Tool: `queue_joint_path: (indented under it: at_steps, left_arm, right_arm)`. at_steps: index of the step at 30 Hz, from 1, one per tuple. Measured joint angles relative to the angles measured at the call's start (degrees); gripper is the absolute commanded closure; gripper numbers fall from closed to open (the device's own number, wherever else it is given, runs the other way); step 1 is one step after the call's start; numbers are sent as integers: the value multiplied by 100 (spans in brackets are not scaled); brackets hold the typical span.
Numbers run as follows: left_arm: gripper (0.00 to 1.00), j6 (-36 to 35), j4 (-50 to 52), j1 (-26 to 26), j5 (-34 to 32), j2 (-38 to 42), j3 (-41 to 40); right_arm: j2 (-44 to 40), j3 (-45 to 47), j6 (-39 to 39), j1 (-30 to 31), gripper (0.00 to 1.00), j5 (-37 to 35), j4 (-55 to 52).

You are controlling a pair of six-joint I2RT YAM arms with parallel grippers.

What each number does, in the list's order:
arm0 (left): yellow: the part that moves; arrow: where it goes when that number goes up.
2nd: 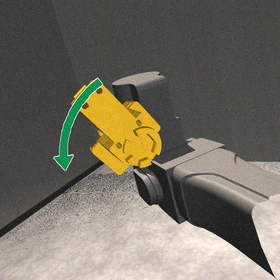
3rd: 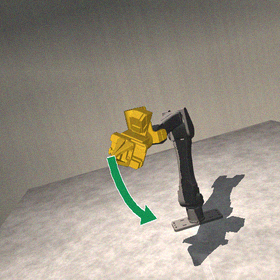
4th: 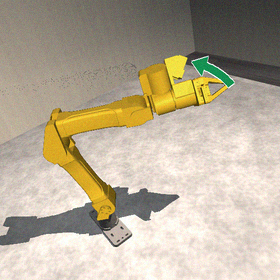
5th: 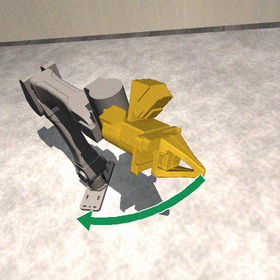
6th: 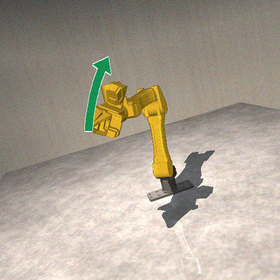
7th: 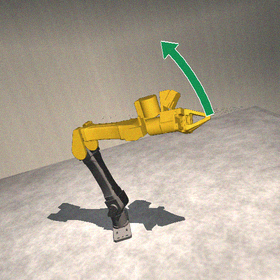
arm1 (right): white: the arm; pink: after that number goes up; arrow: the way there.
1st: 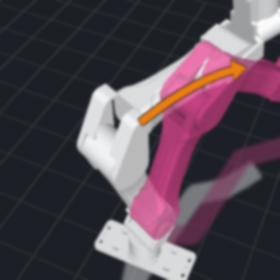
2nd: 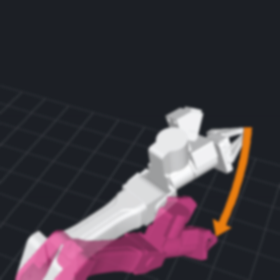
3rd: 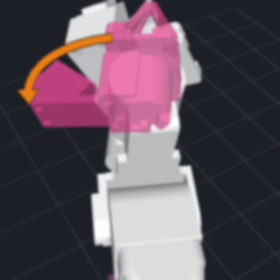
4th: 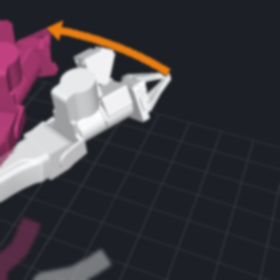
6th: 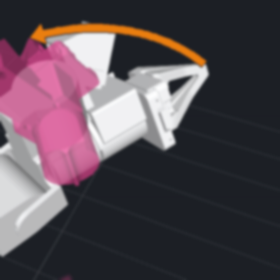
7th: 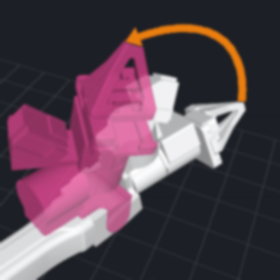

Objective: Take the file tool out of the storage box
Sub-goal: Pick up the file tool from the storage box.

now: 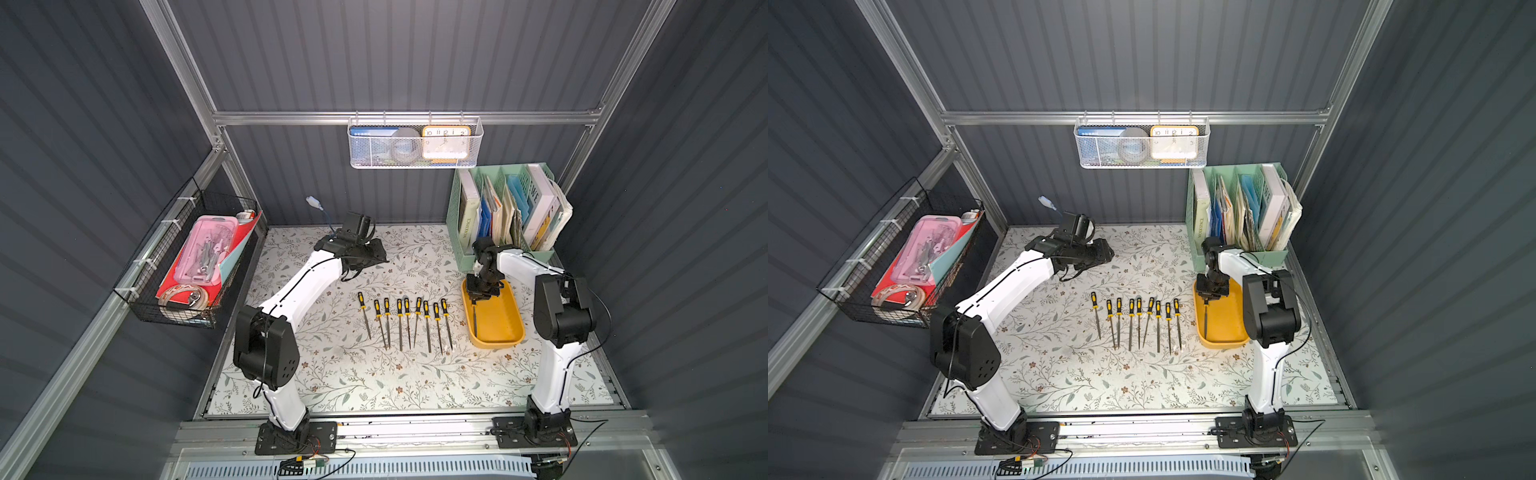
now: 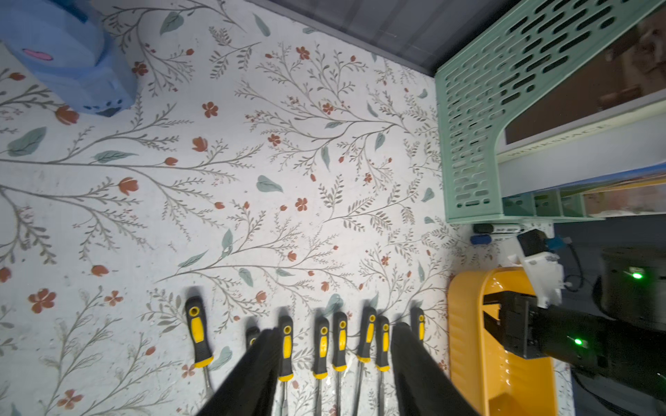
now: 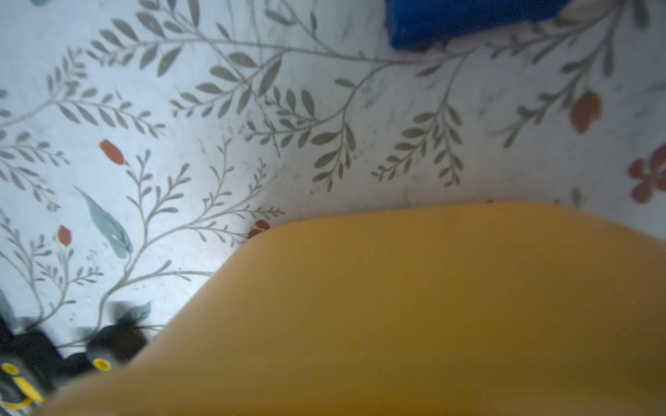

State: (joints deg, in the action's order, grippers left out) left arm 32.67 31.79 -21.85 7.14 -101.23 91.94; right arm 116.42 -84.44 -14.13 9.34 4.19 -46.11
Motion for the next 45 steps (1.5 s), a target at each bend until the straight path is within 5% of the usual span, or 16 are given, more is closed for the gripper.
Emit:
queue_joint_path:
  at_steps: [5, 9, 14, 18, 23, 30, 39, 45]
  left_arm:
    - [40, -236, -540, 9, 1113, 0, 22]
    - [28, -339, -1141, 4, 2273, -33, 22]
    - [27, -289, -1971, -35, 3600, -177, 9]
    - [28, -291, -2358, -179, 4382, -358, 11]
    - [36, -295, -2470, -426, 5110, -570, -13]
    - [48, -339, -2594, -474, 5663, -570, -61]
    - [55, -313, -2776, -474, 5895, -570, -125]
    - [79, -190, -2975, -474, 6017, -568, -212]
  right_arm:
    - [-605, 2, -15, -149, 100, 466, -44]
    - [-1556, 2, -15, -562, 100, 1572, 190]
    - [-2428, 94, -164, -907, 100, 3303, 960]
    - [-2621, 507, -955, -831, 100, 4776, 2234]
    - [-2522, 994, -2310, -656, 100, 5794, 3910]
    - [-2400, 1012, -3469, -293, 100, 6319, 5377]
    - [-2236, 1012, -3812, -59, 100, 6387, 5842]
    - [-2229, 1021, -3801, 11, 100, 6330, 5851]
